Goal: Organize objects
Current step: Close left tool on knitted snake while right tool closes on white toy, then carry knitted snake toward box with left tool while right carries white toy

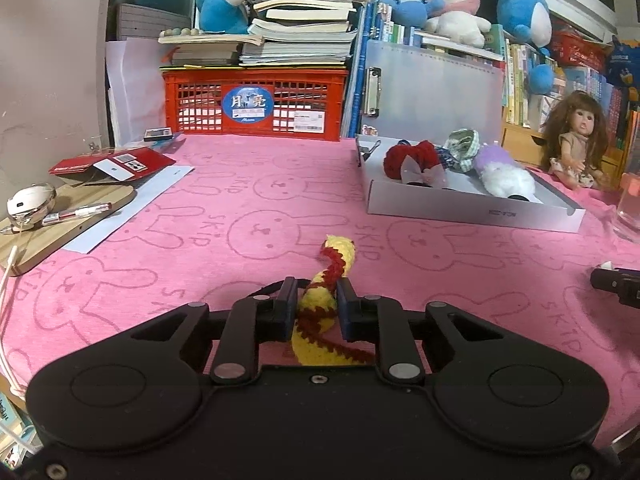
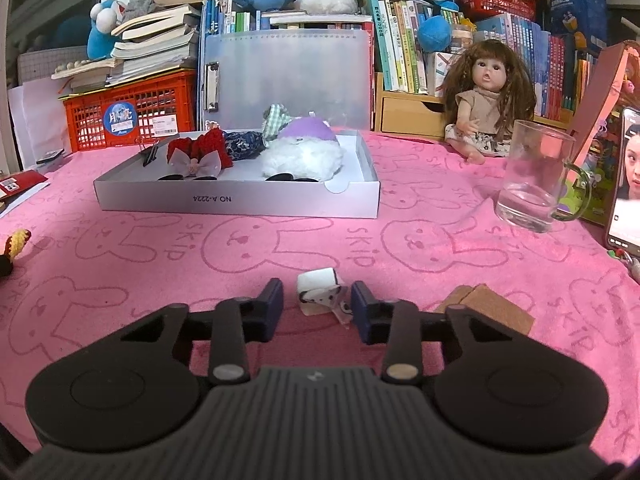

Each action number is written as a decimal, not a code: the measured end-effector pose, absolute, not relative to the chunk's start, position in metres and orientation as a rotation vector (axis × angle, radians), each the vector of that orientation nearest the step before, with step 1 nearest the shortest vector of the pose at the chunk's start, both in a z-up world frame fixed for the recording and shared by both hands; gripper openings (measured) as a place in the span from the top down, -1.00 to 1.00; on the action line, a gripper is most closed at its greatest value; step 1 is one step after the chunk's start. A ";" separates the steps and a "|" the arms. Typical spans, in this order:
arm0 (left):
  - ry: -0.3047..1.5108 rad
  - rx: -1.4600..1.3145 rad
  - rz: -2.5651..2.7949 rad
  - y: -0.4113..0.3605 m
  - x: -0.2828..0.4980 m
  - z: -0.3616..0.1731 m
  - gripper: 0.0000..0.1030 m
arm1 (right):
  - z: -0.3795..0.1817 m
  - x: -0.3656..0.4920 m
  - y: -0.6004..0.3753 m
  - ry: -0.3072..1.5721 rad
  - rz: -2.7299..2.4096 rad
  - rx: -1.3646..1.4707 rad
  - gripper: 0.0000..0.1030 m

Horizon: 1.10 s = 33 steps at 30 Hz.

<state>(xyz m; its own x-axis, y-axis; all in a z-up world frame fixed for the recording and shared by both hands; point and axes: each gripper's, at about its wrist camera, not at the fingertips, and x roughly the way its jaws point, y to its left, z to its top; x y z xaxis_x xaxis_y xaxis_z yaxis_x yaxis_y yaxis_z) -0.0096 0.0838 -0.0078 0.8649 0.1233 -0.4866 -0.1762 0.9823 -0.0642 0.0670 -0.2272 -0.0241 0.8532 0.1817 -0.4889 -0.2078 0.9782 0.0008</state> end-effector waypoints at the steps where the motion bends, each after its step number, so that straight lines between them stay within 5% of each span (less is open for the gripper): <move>1: 0.502 -0.109 0.152 0.083 -0.010 -0.008 0.62 | -0.024 0.067 -0.228 0.509 0.204 -0.051 0.28; 33: 0.482 -0.111 0.032 0.054 0.009 0.009 0.62 | -0.015 0.063 -0.229 0.471 0.212 -0.007 0.38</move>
<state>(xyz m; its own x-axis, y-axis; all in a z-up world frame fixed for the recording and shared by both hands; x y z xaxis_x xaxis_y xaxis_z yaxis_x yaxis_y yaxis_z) 0.0092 0.0535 0.0092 0.8857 0.0044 -0.4642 -0.0566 0.9935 -0.0986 0.0626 -0.2292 -0.0147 0.8697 0.2006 -0.4511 -0.2040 0.9781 0.0416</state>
